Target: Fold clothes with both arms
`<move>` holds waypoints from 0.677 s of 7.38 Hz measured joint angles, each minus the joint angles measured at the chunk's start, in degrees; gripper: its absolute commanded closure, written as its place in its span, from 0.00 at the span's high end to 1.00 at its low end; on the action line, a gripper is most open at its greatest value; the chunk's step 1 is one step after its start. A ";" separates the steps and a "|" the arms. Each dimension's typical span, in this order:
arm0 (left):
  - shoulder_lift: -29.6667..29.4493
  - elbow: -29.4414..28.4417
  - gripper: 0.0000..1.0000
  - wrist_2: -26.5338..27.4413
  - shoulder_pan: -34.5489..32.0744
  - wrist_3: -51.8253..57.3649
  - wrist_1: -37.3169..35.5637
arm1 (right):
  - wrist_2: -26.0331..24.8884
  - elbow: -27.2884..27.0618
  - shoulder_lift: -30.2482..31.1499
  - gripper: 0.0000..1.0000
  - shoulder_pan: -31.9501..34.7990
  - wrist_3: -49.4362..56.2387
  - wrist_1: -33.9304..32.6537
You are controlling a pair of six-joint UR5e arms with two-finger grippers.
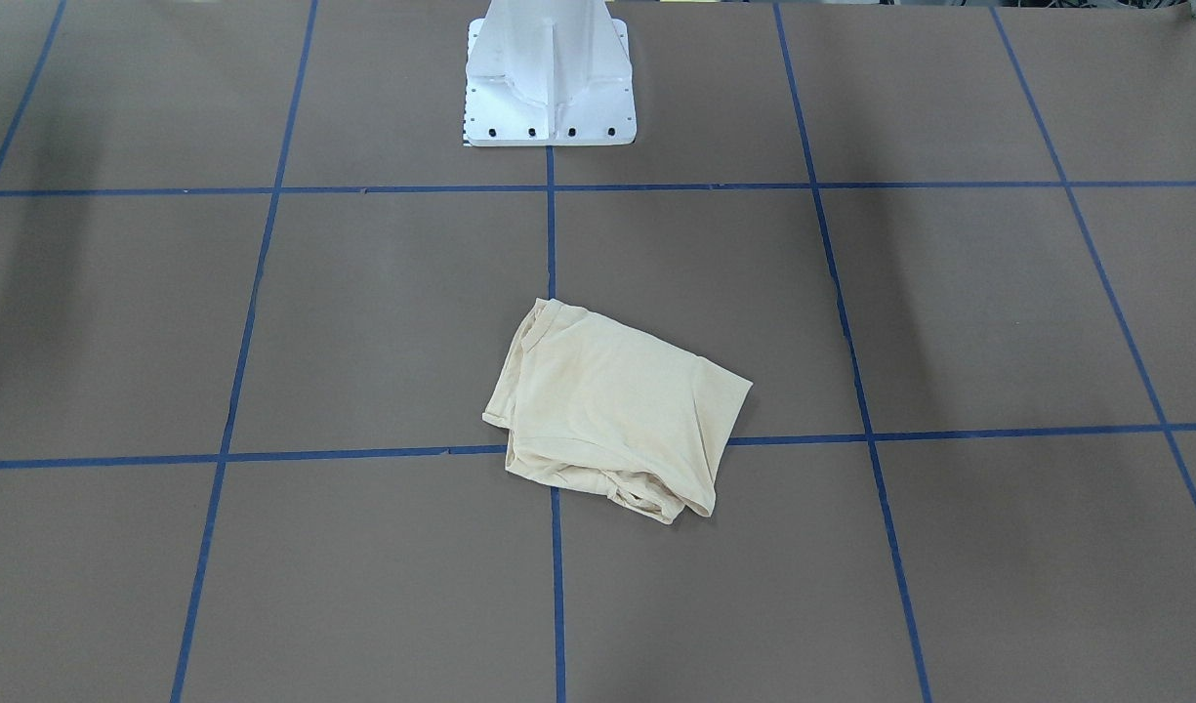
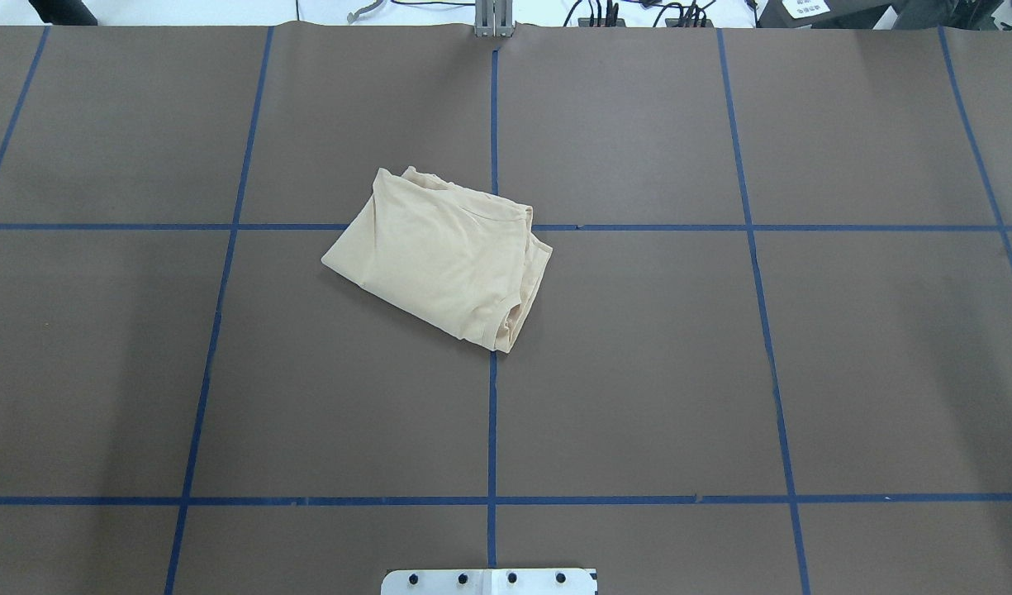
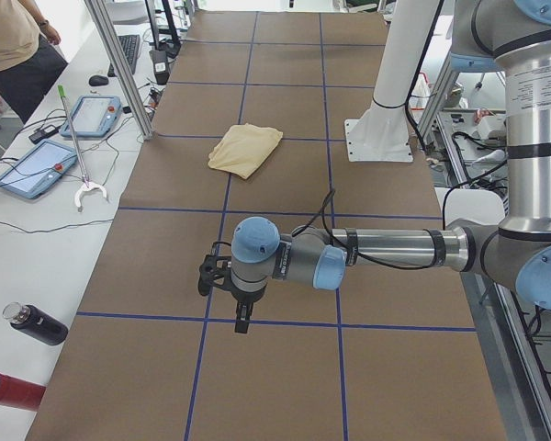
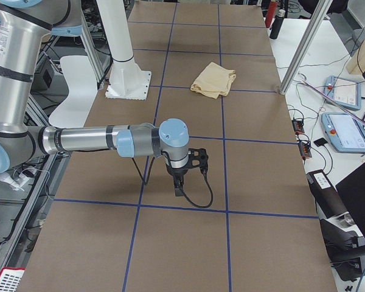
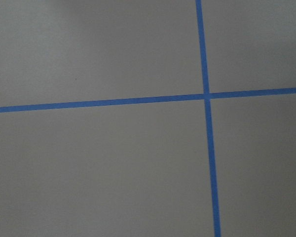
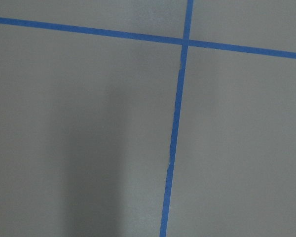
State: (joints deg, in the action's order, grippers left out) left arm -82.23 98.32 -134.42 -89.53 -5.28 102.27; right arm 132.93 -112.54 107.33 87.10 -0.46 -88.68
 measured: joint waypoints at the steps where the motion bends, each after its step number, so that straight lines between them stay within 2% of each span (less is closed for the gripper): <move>1: 0.26 1.00 1.00 -2.47 0.72 -0.62 -0.09 | -0.01 -0.01 -0.04 1.00 0.00 -0.04 0.00; 3: 1.64 2.12 1.00 -5.99 1.02 -0.65 1.17 | -0.03 -0.09 -0.14 1.00 0.00 -0.07 0.00; 5: 2.45 2.77 1.00 -6.10 1.07 -0.62 2.98 | -0.02 -0.09 -0.21 1.00 0.00 -0.07 0.00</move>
State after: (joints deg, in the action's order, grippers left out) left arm -79.78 101.09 -140.52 -88.46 -5.89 105.25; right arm 132.91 -112.64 107.12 87.10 -0.53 -88.68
